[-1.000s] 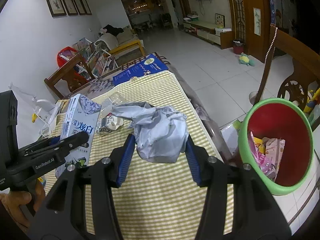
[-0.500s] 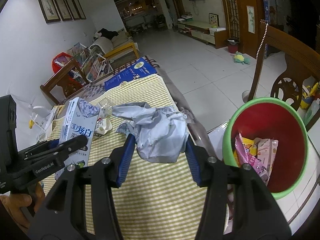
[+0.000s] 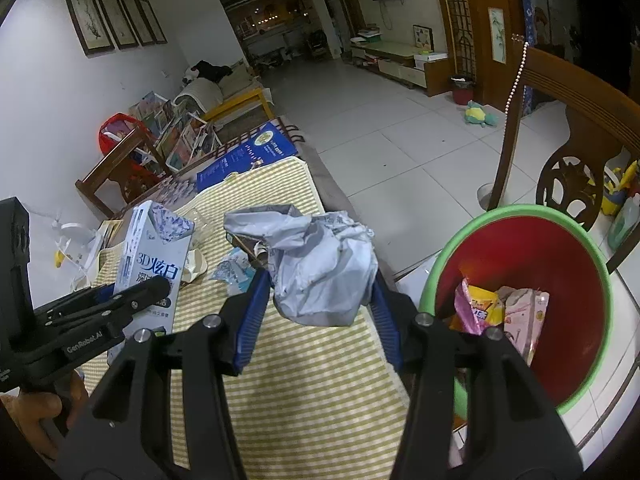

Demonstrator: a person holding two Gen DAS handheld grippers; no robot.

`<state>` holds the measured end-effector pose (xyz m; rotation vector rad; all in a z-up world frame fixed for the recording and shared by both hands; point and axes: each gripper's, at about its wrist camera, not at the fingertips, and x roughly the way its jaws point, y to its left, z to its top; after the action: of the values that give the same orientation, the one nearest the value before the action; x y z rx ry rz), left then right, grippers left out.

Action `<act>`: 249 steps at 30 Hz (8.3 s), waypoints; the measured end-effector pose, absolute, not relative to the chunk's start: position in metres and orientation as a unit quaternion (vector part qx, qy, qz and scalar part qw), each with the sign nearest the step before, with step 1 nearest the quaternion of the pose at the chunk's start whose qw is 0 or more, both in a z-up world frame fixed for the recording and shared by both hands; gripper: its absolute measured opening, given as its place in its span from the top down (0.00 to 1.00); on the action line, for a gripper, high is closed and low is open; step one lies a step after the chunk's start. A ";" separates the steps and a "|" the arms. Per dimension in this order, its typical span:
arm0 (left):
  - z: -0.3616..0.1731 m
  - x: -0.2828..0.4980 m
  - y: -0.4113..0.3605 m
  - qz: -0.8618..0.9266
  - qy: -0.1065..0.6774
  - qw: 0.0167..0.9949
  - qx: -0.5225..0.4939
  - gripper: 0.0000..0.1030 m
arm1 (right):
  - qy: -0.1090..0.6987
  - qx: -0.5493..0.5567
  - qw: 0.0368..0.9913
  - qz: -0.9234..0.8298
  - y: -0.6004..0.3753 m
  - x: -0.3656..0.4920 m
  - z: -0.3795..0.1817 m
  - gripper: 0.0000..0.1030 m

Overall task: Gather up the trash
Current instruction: 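Carry the toothpaste box and crumpled paper toward the red bucket with both tools, then open both tools over the red bucket to drop the box and paper, then grasp the clear plastic bottle with the left tool while the right grasps the brown snack box, then carry the plastic bottle and brown snack box over the red bucket with both tools, then open both tools over the red bucket to drop the bottle and box, then grasp the patterned paper cup with the left tool while the right grasps the plastic wrapper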

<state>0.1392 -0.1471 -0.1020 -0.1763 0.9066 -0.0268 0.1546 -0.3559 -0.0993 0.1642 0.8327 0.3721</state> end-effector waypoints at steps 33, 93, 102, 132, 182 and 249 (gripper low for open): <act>-0.097 0.211 -0.331 -0.131 0.444 0.886 -0.030 0.66 | 0.391 0.129 0.907 0.083 -0.533 0.173 -0.102 0.53; -0.224 0.317 0.028 0.033 0.588 0.806 0.049 0.24 | 0.489 0.071 0.841 0.220 -0.257 0.216 -0.163 0.30; -0.217 0.309 0.052 0.038 0.550 0.832 -0.066 0.35 | 0.504 0.008 0.826 0.251 -0.192 0.271 -0.182 0.30; -0.060 0.162 0.004 0.109 0.350 0.919 -0.147 0.35 | 0.411 -0.017 0.863 0.293 -0.183 0.222 -0.100 0.70; -0.028 0.128 -0.189 -0.035 0.341 0.936 -0.081 0.44 | 0.345 0.081 0.917 0.183 -0.388 0.117 -0.053 0.68; -0.121 0.213 -0.118 0.082 0.432 0.897 -0.051 0.12 | 0.445 0.121 0.870 0.176 -0.394 0.191 -0.122 0.37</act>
<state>0.2133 -0.1181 -0.1208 -0.1054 0.8946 0.1702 0.1913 -0.3938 -0.1217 0.2531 0.9297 0.3687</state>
